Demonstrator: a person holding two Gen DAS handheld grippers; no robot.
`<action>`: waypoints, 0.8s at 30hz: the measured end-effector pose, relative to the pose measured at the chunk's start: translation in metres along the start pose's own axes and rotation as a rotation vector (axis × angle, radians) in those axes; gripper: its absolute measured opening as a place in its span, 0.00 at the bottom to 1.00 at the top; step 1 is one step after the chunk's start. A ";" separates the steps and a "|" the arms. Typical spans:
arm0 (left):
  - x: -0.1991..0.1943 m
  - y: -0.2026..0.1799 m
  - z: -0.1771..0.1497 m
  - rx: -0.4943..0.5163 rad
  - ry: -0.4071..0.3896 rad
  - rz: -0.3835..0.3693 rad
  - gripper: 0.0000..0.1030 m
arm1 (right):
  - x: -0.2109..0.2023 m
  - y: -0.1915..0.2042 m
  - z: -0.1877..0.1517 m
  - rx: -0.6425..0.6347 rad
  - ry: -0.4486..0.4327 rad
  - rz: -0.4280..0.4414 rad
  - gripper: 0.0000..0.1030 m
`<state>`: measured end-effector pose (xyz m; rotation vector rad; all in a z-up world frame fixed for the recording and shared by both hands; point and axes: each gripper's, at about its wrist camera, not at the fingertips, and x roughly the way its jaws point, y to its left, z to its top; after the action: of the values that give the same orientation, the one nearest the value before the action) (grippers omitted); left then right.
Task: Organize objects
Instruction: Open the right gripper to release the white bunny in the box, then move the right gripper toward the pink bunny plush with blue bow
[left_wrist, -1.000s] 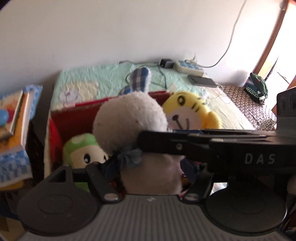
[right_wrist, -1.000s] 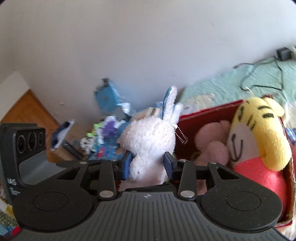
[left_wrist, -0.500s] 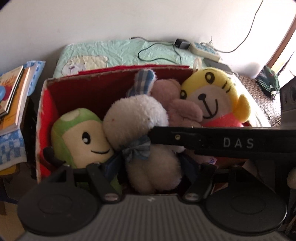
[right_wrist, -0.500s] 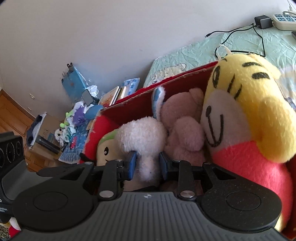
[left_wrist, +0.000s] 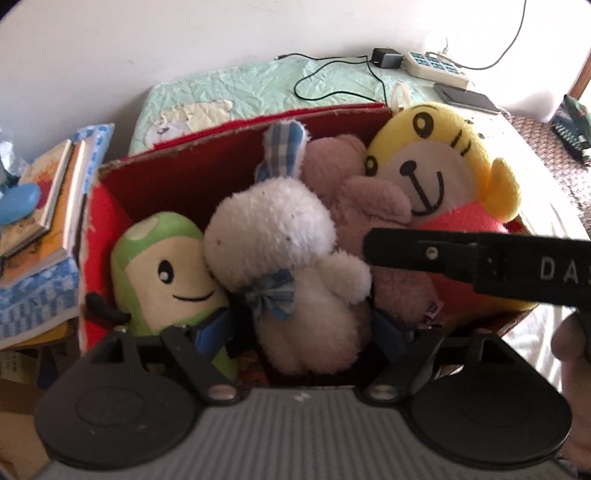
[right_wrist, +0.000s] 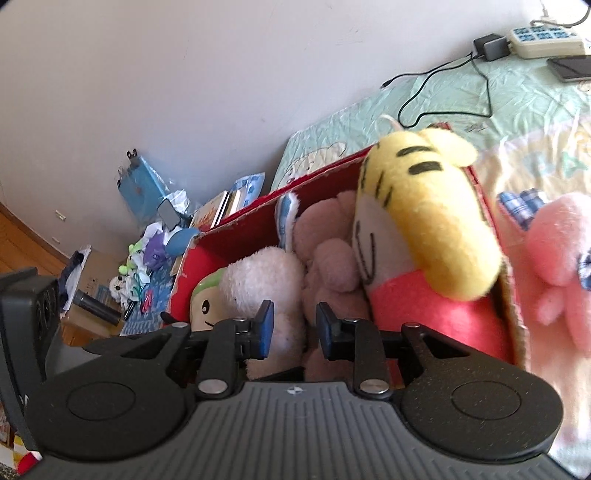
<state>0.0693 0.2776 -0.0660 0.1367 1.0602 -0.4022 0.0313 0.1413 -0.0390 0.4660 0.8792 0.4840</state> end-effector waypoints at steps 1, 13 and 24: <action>-0.002 -0.003 0.001 0.005 -0.004 0.020 0.84 | -0.002 0.001 -0.001 -0.008 -0.008 -0.017 0.29; -0.032 -0.023 0.000 -0.009 -0.020 0.159 0.84 | -0.040 -0.004 -0.008 -0.019 -0.077 -0.063 0.31; -0.057 -0.053 -0.014 -0.042 -0.031 0.207 0.82 | -0.073 -0.009 -0.018 -0.056 -0.079 0.001 0.31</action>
<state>0.0128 0.2477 -0.0189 0.1999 1.0125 -0.1943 -0.0217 0.0953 -0.0100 0.4321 0.7873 0.4865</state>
